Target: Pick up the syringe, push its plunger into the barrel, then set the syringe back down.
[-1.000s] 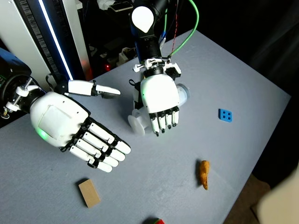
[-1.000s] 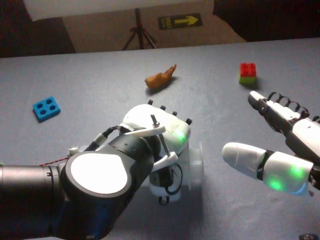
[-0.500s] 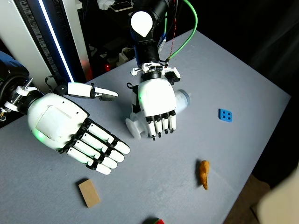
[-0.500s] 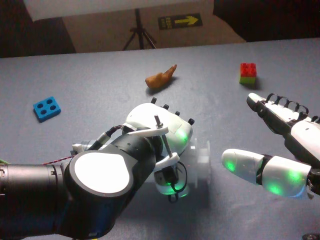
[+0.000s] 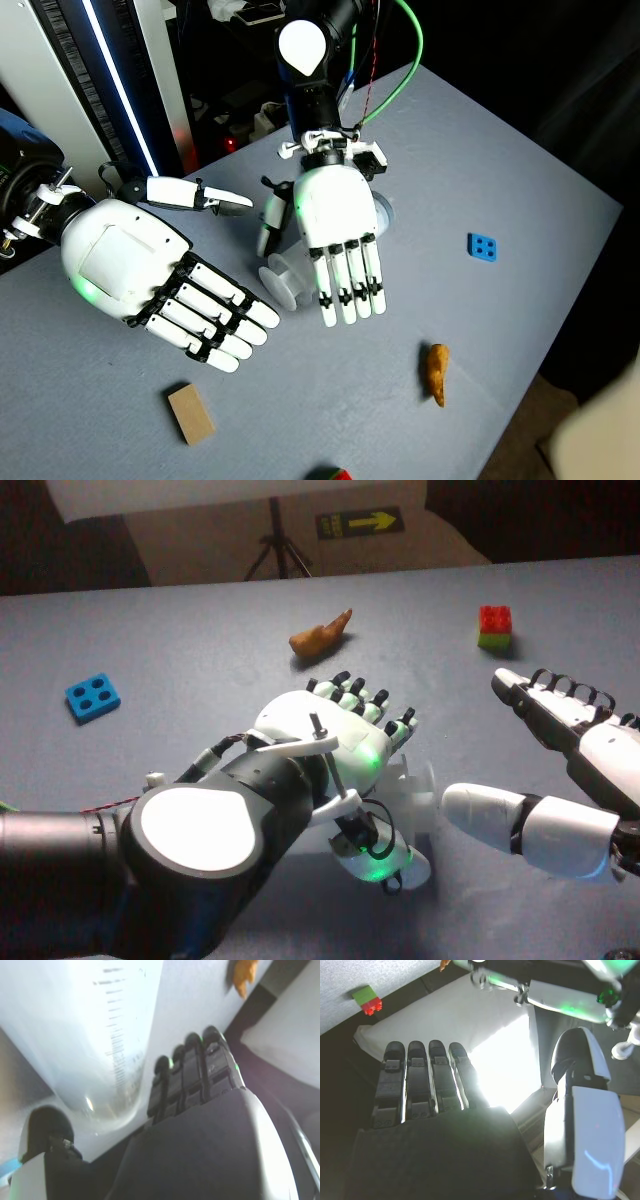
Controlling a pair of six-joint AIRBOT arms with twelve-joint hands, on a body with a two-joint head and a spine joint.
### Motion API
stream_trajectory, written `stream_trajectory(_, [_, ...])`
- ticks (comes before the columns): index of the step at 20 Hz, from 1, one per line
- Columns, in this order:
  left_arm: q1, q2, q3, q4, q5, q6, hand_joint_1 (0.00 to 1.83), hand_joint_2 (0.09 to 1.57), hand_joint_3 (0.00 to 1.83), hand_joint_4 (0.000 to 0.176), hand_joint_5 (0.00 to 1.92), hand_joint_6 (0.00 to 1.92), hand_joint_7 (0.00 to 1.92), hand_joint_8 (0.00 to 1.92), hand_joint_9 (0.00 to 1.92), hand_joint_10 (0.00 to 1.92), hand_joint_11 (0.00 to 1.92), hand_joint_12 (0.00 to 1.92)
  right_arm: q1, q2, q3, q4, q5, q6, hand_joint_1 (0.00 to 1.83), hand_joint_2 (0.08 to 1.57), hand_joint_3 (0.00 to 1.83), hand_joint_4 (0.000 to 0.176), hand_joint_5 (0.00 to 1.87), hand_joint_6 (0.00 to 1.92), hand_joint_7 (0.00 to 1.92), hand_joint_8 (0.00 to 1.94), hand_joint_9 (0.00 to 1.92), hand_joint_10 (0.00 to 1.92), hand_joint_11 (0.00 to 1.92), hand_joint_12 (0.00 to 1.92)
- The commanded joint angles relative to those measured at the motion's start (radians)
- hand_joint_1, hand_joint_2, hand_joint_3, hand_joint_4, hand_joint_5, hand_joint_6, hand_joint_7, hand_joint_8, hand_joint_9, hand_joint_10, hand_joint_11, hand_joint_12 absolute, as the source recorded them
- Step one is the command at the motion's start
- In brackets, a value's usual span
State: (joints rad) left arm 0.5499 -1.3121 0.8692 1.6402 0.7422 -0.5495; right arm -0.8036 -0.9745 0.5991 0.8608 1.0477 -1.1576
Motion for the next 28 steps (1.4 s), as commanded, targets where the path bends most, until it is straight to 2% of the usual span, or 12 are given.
stream_trajectory(1, [-0.02, 0.01, -0.003, 0.072, 0.032, 0.0, 0.28, 0.93, 0.0, 0.066, 0.0, 0.0, 0.0, 0.0, 0.0, 0.0, 0.0, 0.0, 0.002, 0.003, -0.001, -0.067, 0.079, -0.001, 0.25, 0.98, 0.0, 0.0, 0.01, 0.0, 0.0, 0.0, 0.0, 0.0, 0.0, 0.0])
stream_trajectory(9, [-0.087, 0.068, -0.007, 0.044, 0.03, 0.034, 0.24, 0.95, 0.0, 0.079, 0.03, 0.01, 0.0, 0.0, 0.0, 0.0, 0.0, 0.0, -0.001, 0.011, -0.002, -0.114, 0.06, -0.009, 0.26, 1.0, 0.01, 0.0, 0.04, 0.01, 0.03, 0.01, 0.02, 0.01, 0.04, 0.02])
stream_trajectory(12, [-0.107, 0.097, -0.008, 0.026, 0.02, 0.049, 0.28, 0.97, 0.0, 0.071, 0.17, 0.01, 0.07, 0.0, 0.07, 0.01, 0.05, 0.03, 0.0, 0.016, -0.002, -0.124, 0.06, -0.007, 0.29, 1.03, 0.01, 0.0, 0.14, 0.01, 0.14, 0.02, 0.11, 0.01, 0.0, 0.35])
stream_trajectory(14, [-0.125, 0.116, -0.01, 0.013, 0.02, 0.066, 0.33, 1.04, 0.0, 0.016, 0.4, 0.01, 0.33, 0.02, 0.34, 0.0, 0.08, 0.61, 0.0, 0.018, -0.002, -0.124, 0.061, -0.005, 0.29, 1.03, 0.0, 0.0, 0.35, 0.02, 0.35, 0.01, 0.31, 0.03, 0.0, 0.78])
stream_trajectory(15, [-0.135, 0.13, -0.01, 0.009, 0.02, 0.067, 0.41, 1.15, 0.0, 0.0, 0.7, 0.03, 0.76, 0.07, 0.77, 0.18, 0.33, 1.17, -0.001, 0.019, -0.002, -0.124, 0.065, 0.005, 0.29, 1.05, 0.0, 0.0, 0.55, 0.04, 0.59, 0.05, 0.54, 0.09, 0.04, 1.32])
stream_trajectory(17, [-0.154, 0.154, -0.01, -0.012, 0.02, 0.08, 0.42, 1.2, 0.0, 0.0, 0.81, 0.02, 0.92, 0.08, 0.88, 0.34, 0.5, 1.22, -0.001, 0.019, -0.002, -0.128, 0.067, 0.002, 0.32, 1.06, 0.0, 0.0, 0.68, 0.03, 0.74, 0.06, 0.66, 0.26, 0.19, 1.44])
stream_trajectory(19, [-0.171, 0.173, -0.01, -0.04, 0.019, 0.112, 0.43, 1.25, 0.0, 0.0, 1.0, 0.01, 1.05, 0.24, 0.74, 0.96, 0.5, 1.41, -0.006, 0.02, -0.002, -0.146, 0.066, 0.0, 0.35, 1.09, 0.0, 0.0, 0.87, 0.15, 0.79, 0.53, 0.55, 1.24, 0.48, 1.66])
stream_trajectory(20, [-0.186, 0.186, -0.01, -0.062, 0.016, 0.146, 0.43, 1.25, 0.0, 0.0, 1.0, 0.01, 1.05, 0.24, 0.74, 0.96, 0.5, 1.41, -0.008, 0.021, -0.002, -0.163, 0.068, 0.0, 0.35, 1.09, 0.0, 0.0, 0.87, 0.15, 0.79, 0.53, 0.55, 1.24, 0.48, 1.66])
stream_trajectory(21, [-0.198, 0.196, -0.009, -0.069, 0.008, 0.162, 0.43, 1.27, 0.0, 0.0, 1.12, 0.04, 0.92, 0.74, 0.71, 1.21, 0.48, 1.56, -0.009, 0.021, -0.002, -0.173, 0.072, -0.001, 0.36, 1.12, 0.0, 0.0, 0.61, 1.21, 0.58, 1.35, 0.54, 1.64, 0.6, 1.88])
stream_trajectory(23, [-0.214, 0.214, -0.01, -0.085, 0.006, 0.163, 0.43, 1.28, 0.0, 0.0, 1.16, 0.06, 0.92, 0.85, 0.73, 1.26, 0.51, 1.62, -0.009, 0.023, -0.002, -0.178, 0.077, 0.0, 0.35, 1.13, 0.0, 0.0, 0.58, 1.46, 0.58, 1.56, 0.58, 1.74, 0.66, 1.91])
stream_trajectory(25, [-0.243, 0.228, -0.013, -0.124, 0.006, 0.218, 0.44, 1.3, 0.0, 0.0, 0.95, 0.9, 0.86, 1.36, 0.77, 1.55, 0.62, 1.77, -0.011, 0.023, -0.002, -0.178, 0.083, -0.001, 0.35, 1.16, 0.0, 0.0, 0.53, 1.87, 0.7, 1.89, 0.79, 1.9, 0.89, 1.92])
stream_trajectory(28, [-0.291, 0.242, -0.013, -0.164, 0.017, 0.273, 0.47, 1.31, 0.0, 0.0, 0.86, 1.27, 0.87, 1.59, 0.81, 1.73, 0.69, 1.88, -0.012, 0.023, -0.002, -0.178, 0.083, -0.002, 0.41, 1.16, 0.0, 0.0, 0.69, 1.92, 0.81, 1.94, 0.92, 1.92, 1.09, 1.92])
